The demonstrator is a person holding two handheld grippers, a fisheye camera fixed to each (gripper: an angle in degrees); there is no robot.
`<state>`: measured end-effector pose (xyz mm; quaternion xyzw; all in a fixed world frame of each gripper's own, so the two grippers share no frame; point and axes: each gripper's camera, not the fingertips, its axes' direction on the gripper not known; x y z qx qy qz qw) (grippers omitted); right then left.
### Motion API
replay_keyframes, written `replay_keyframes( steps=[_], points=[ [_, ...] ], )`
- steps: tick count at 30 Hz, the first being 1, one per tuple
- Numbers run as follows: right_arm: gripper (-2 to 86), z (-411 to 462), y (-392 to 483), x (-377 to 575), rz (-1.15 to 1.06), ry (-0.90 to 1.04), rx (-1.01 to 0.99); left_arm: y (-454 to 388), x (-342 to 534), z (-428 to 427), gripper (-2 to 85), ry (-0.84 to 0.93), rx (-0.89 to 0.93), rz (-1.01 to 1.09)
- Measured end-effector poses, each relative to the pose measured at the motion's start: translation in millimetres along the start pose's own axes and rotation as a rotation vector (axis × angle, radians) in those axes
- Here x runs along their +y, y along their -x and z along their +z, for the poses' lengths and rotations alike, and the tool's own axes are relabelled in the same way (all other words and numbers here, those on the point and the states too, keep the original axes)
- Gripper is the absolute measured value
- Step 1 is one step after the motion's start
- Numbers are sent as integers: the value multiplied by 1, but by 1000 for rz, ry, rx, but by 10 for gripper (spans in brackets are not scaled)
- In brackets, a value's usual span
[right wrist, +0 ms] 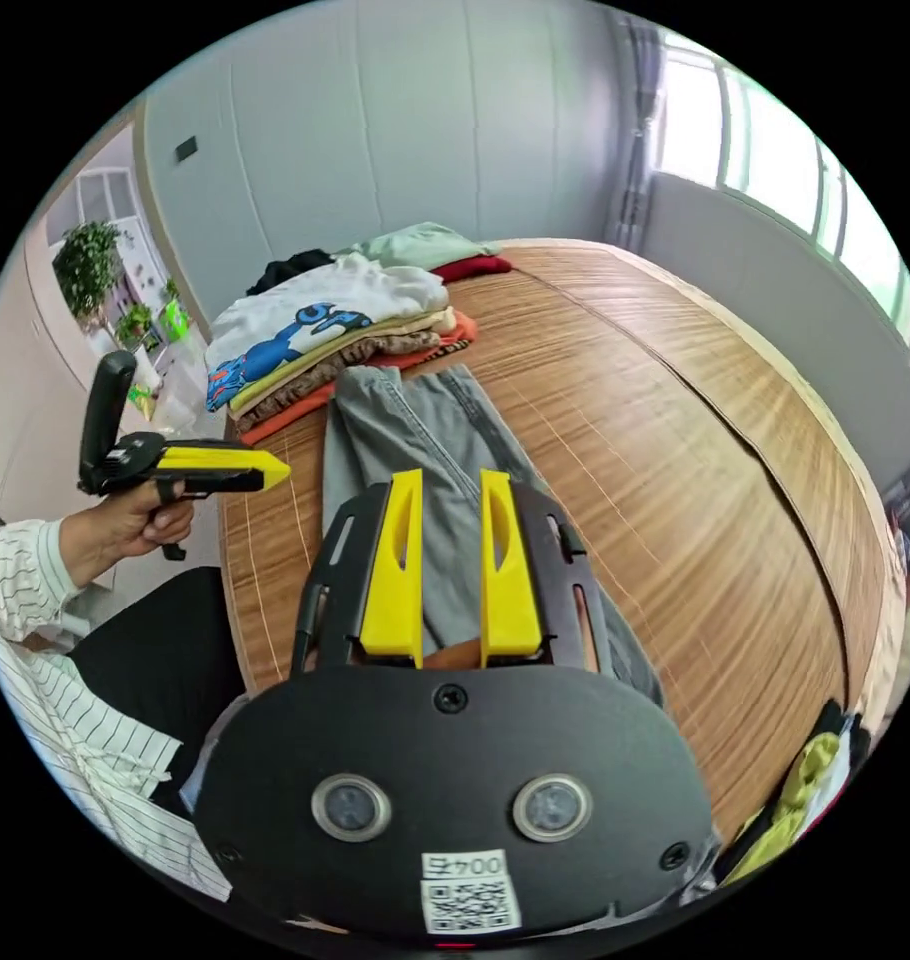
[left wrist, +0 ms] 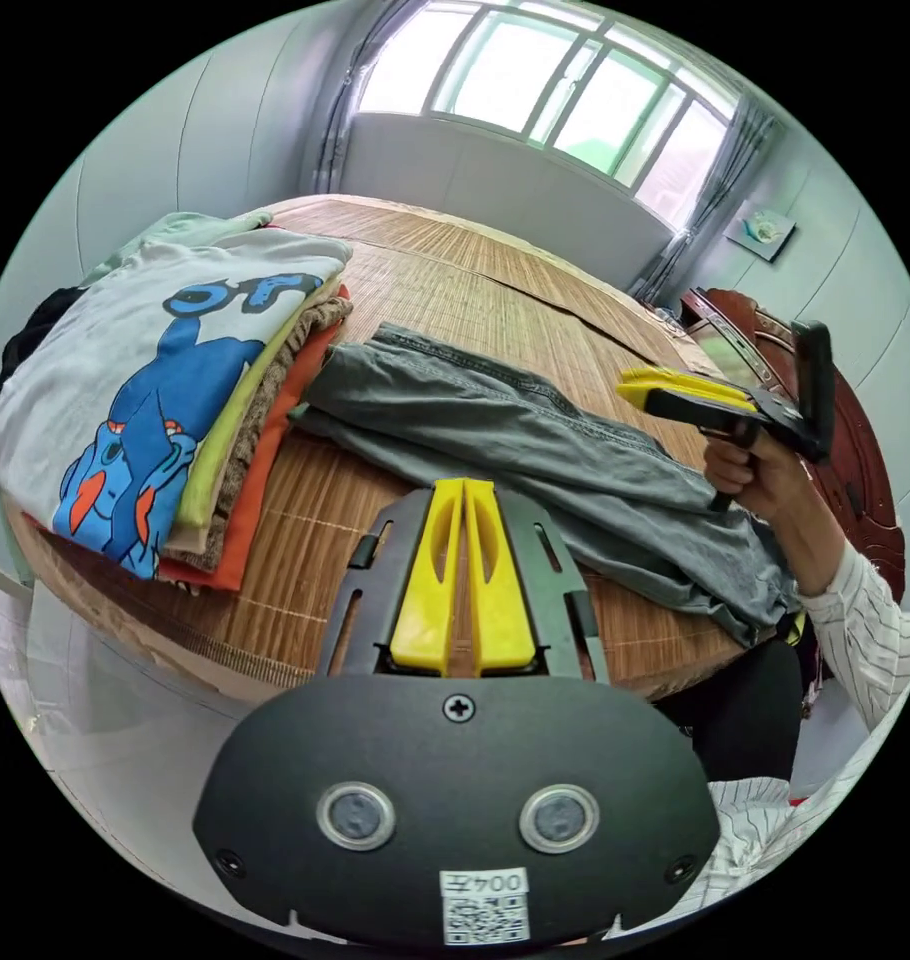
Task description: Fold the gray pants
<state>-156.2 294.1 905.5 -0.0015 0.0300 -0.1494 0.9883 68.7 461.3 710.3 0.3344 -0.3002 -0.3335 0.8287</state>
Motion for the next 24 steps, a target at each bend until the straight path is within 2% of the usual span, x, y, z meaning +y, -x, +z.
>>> replay_keyframes(
  steps=[5, 8, 10, 13, 16, 19, 21, 24],
  points=[
    [132, 81, 16, -88, -133, 123, -83, 30, 38, -25, 4, -72, 89, -147],
    [111, 112, 15, -118, -155, 215, -128, 45, 55, -32, 4, -90, 115, -209],
    [57, 125, 10, -130, -151, 262, -158, 57, 62, -39, 3, -96, 133, -228],
    [24, 127, -5, -145, -105, 246, -217, 69, 69, -46, 3, -92, 131, -222],
    [34, 127, -18, -157, -91, 239, -245, 83, 76, -53, 2, -86, 112, -224],
    [95, 128, -26, -170, -66, 221, -292, 100, 84, -59, 2, -86, 128, -261],
    [97, 138, -24, -178, -76, 262, -265, 109, 88, -61, 2, -83, 130, -279],
    [35, 153, -12, -188, -167, 352, -291, 121, 94, -65, 3, -76, 123, -292]
  ],
)
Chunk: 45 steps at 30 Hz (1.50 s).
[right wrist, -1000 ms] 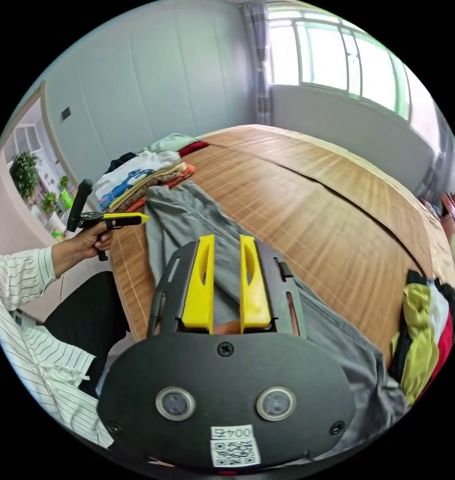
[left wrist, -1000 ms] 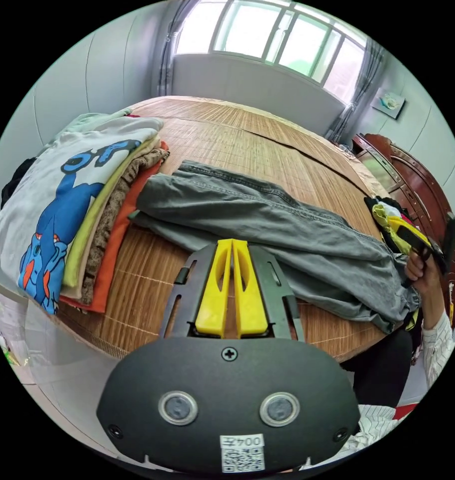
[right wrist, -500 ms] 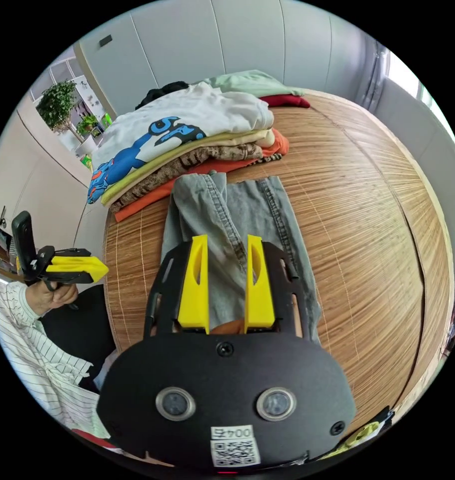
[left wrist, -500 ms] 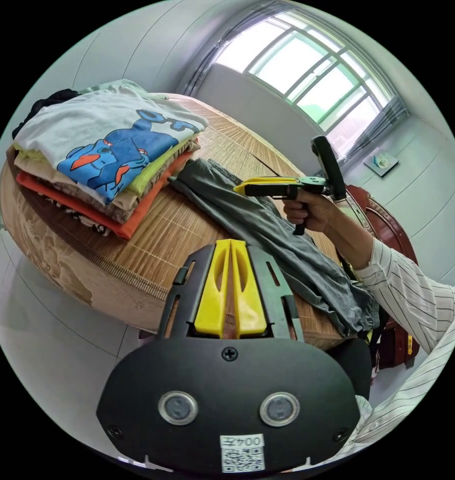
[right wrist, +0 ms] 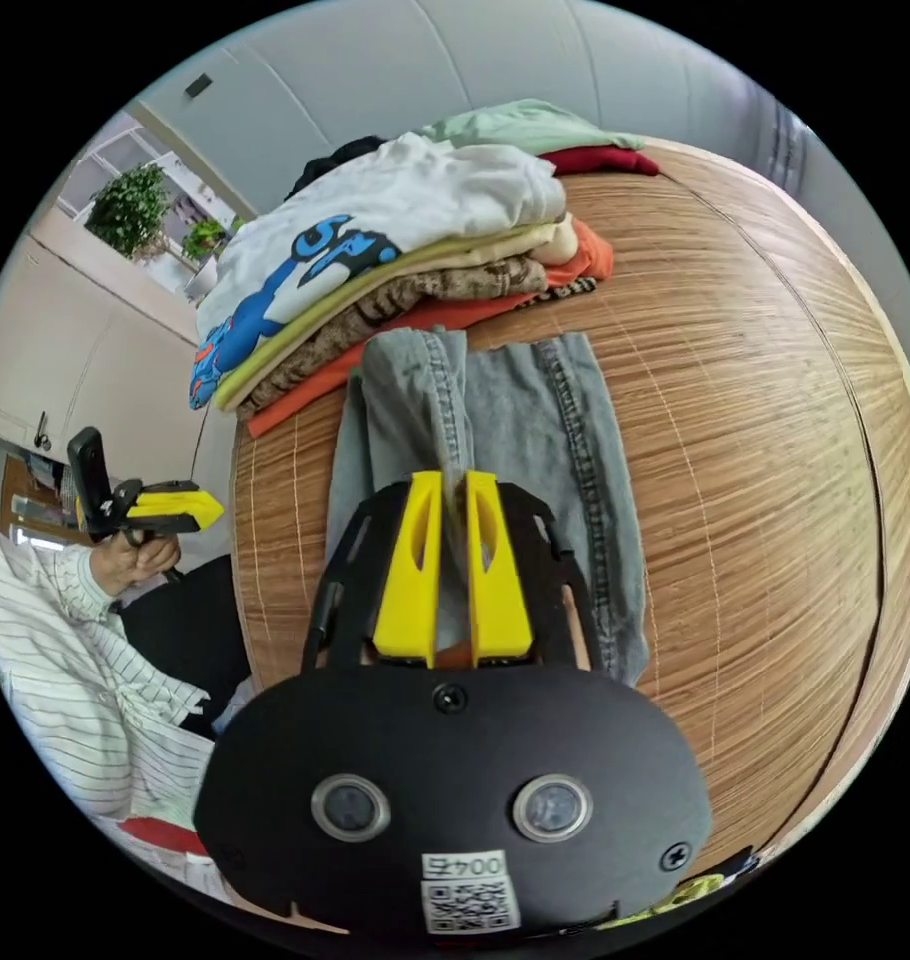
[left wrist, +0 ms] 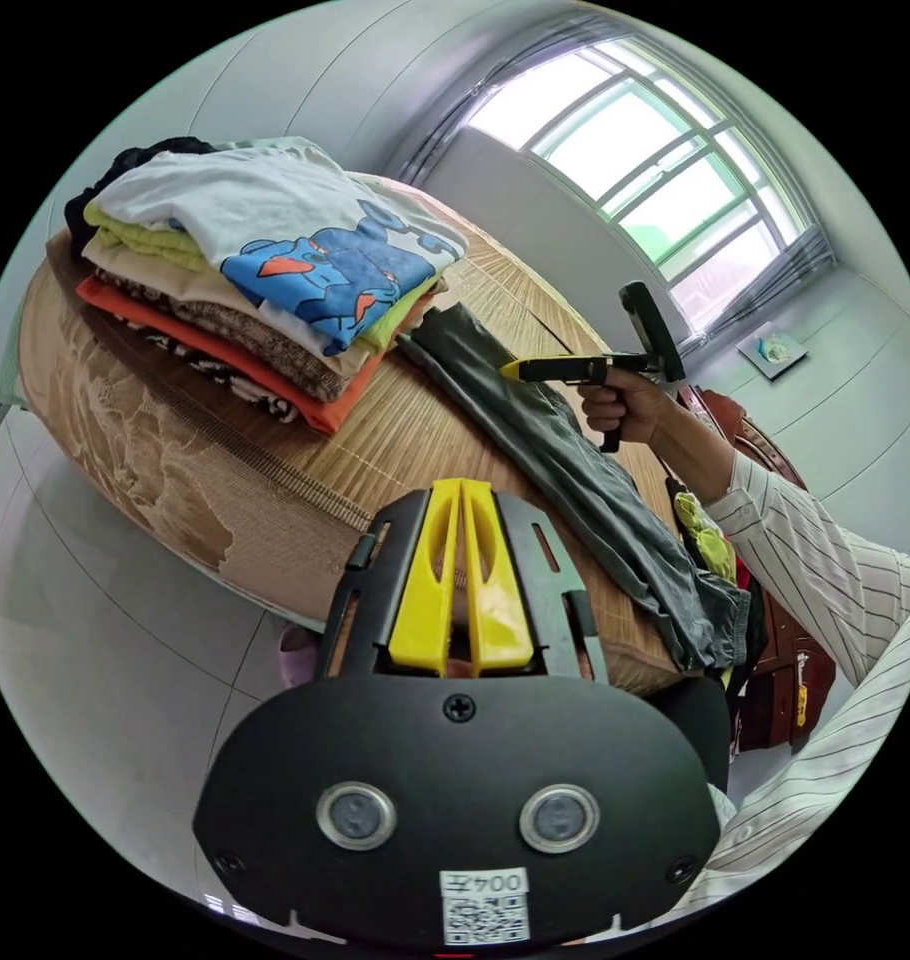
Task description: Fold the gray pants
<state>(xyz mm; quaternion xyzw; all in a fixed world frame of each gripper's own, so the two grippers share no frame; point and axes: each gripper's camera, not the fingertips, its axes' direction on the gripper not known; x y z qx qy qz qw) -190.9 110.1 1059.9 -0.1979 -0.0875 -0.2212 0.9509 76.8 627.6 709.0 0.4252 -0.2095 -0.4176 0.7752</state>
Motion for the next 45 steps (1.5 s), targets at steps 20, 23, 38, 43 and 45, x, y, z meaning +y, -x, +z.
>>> replay_keyframes(
  steps=[20, 23, 38, 43, 45],
  points=[
    [11, -15, 14, -43, 49, -1, 164, 30, -26, -17, 2, 5, -2, 26],
    [2, -36, 16, -39, 64, -68, 127, 31, -31, -19, 2, 8, -12, 51],
    [38, -93, 5, -1, 404, -317, 495, 46, -62, -12, 3, 23, -16, 31],
    [64, -41, 97, 5, 62, -230, 375, 42, -85, 0, 5, 16, 20, 44],
    [68, -19, 119, 5, -24, -154, 417, 32, -106, 8, 7, 21, -5, 90]
  ],
)
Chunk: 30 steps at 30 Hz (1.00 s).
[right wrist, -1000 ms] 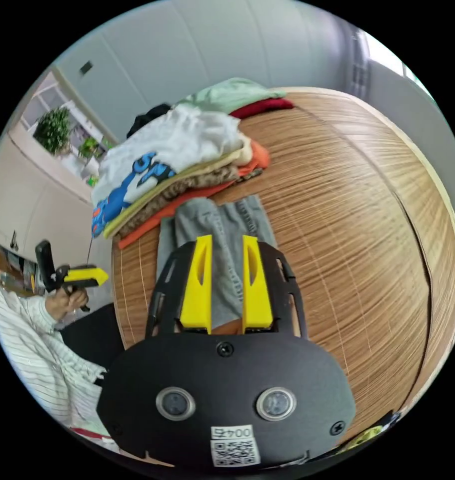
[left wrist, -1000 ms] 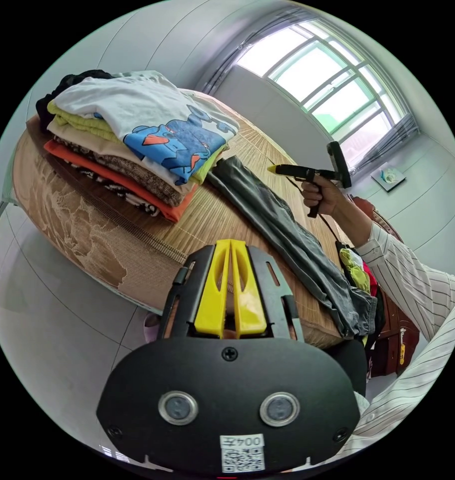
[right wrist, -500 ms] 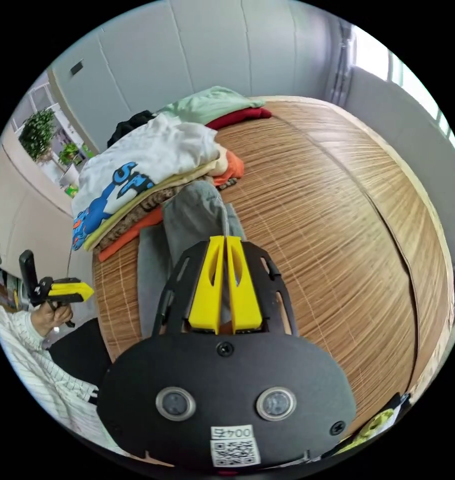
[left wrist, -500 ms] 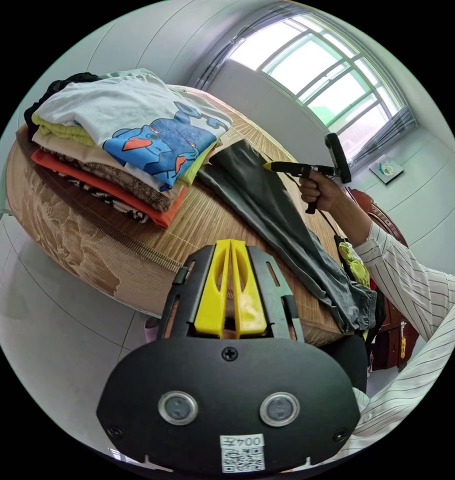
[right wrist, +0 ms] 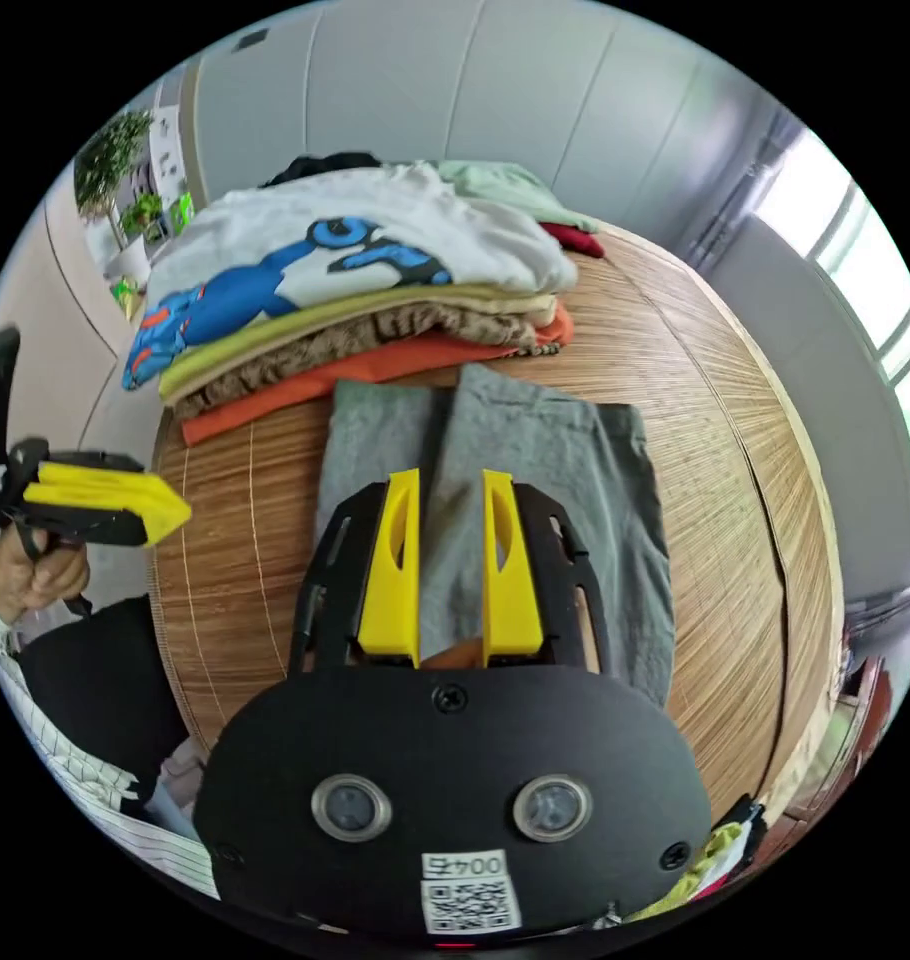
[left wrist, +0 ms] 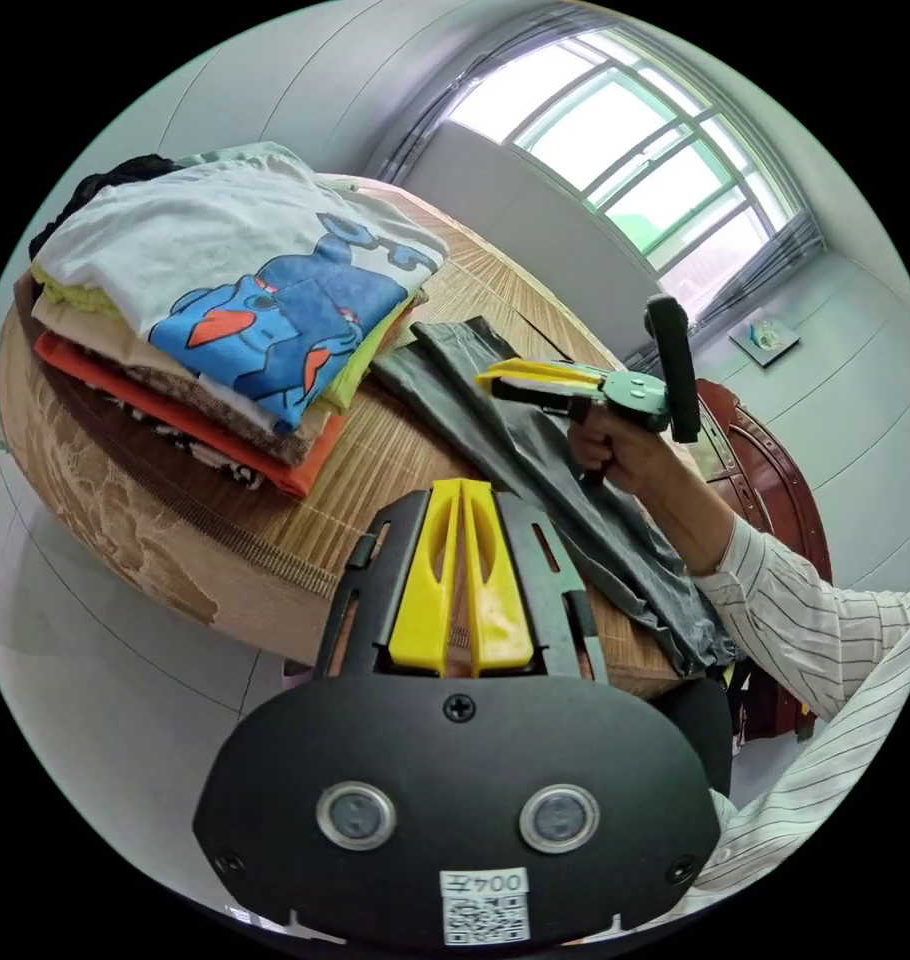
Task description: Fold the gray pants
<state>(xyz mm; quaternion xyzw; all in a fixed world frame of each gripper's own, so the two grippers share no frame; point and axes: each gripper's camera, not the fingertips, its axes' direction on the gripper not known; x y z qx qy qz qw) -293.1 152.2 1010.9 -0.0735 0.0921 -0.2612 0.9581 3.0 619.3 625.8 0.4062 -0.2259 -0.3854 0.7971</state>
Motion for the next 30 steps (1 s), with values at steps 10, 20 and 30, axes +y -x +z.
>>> replay_keyframes(
  steps=[10, 20, 30],
  points=[
    [-2, -16, -49, 34, 230, -22, -167, 8, -122, 74, 102, 207, 195, -85],
    [-1, -48, -70, 94, 237, -161, -255, 17, -186, 104, 169, 152, 315, -236],
    [37, -121, -47, 136, 211, -243, -213, -69, -224, 62, 19, 123, -36, 31]
  ],
)
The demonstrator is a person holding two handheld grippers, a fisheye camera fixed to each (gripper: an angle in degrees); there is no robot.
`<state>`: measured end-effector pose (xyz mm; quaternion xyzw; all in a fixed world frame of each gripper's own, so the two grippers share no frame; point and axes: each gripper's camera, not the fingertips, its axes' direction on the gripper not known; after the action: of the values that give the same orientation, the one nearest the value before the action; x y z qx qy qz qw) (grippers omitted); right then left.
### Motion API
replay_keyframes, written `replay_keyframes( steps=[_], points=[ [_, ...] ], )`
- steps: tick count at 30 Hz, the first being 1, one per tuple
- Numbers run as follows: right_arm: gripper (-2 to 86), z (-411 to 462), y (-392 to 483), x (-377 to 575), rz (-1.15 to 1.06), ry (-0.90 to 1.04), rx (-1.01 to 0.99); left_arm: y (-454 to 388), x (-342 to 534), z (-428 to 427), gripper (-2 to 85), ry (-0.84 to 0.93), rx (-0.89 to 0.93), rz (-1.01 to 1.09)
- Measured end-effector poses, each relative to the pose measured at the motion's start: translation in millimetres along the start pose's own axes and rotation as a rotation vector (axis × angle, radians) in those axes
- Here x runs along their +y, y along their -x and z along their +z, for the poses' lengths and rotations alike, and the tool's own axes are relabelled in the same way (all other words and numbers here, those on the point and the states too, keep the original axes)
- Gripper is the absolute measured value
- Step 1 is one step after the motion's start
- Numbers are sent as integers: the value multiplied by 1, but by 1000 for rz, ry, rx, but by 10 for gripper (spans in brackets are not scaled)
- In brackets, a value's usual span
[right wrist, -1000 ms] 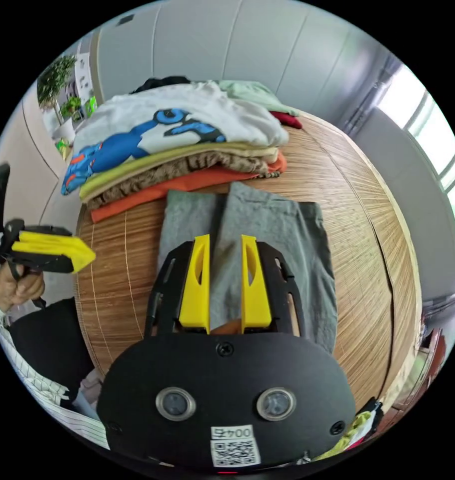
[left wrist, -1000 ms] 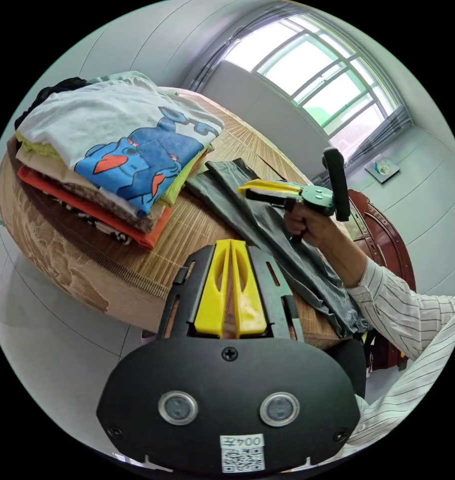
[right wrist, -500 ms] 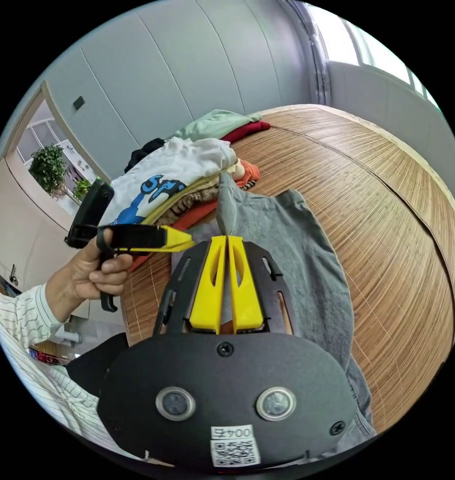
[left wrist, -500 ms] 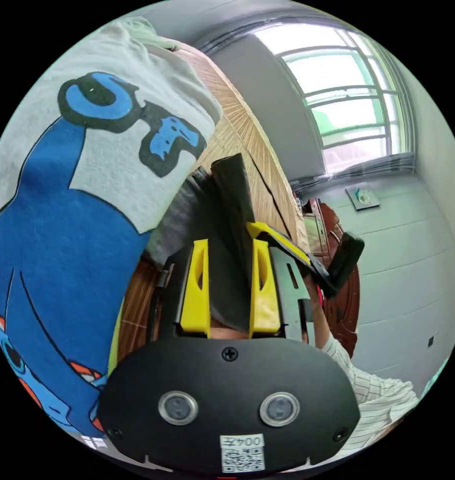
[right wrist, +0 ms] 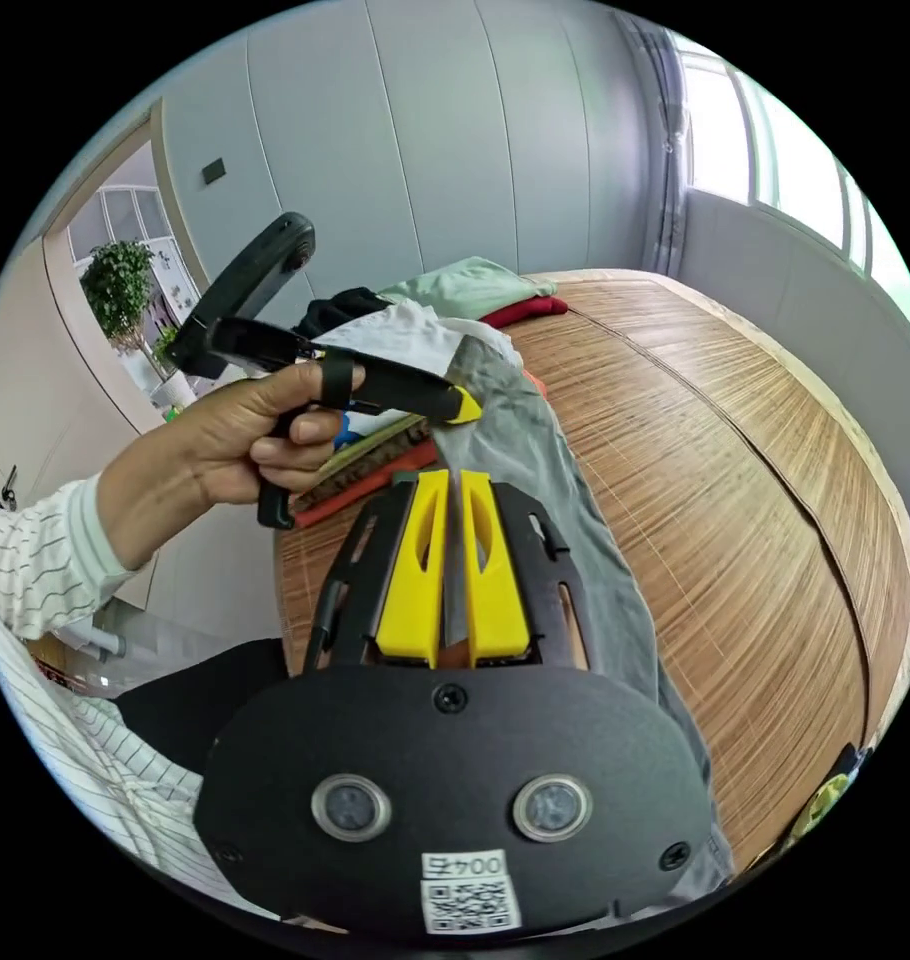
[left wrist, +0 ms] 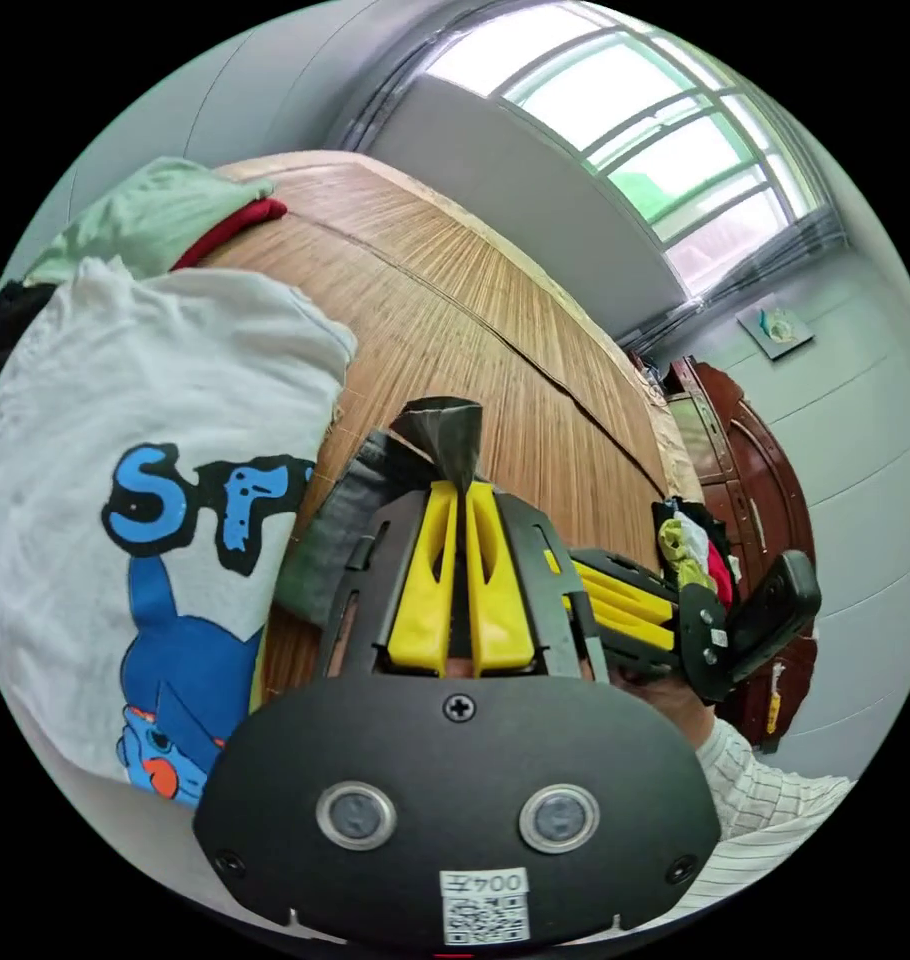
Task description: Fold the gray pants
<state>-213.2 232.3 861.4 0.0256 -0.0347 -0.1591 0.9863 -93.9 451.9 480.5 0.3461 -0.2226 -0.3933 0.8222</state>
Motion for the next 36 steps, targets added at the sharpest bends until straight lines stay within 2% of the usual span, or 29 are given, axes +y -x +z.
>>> replay_keyframes(
  steps=[3, 7, 14, 19, 22, 27, 30, 32, 36],
  points=[
    [38, -48, 10, 55, 64, -19, 48, 23, 20, 16, 18, 50, -34, -76],
    [33, -83, 14, 176, 263, 63, 165, 51, 40, 56, 21, 112, -26, -163],
    [52, -158, 10, 345, 618, 128, 255, 9, 31, 44, 36, 105, -191, -48],
    [70, -199, 16, 391, 668, 103, 326, -30, 41, 4, 56, 9, -186, -44],
    [80, -204, 32, 403, 599, 163, 445, -77, 66, 5, 39, -48, -135, 89],
    [79, -206, 58, 427, 504, 276, 549, -153, 101, 71, 12, 103, -43, 279],
    [76, -226, 58, 459, 639, 271, 596, -193, 122, 106, 5, 170, 14, 331],
    [80, -236, 54, 483, 746, 244, 549, -213, 132, 121, 4, 188, 19, 359],
    [81, -223, 64, 478, 669, 246, 591, -242, 144, 150, 2, 236, 3, 367]
  ],
)
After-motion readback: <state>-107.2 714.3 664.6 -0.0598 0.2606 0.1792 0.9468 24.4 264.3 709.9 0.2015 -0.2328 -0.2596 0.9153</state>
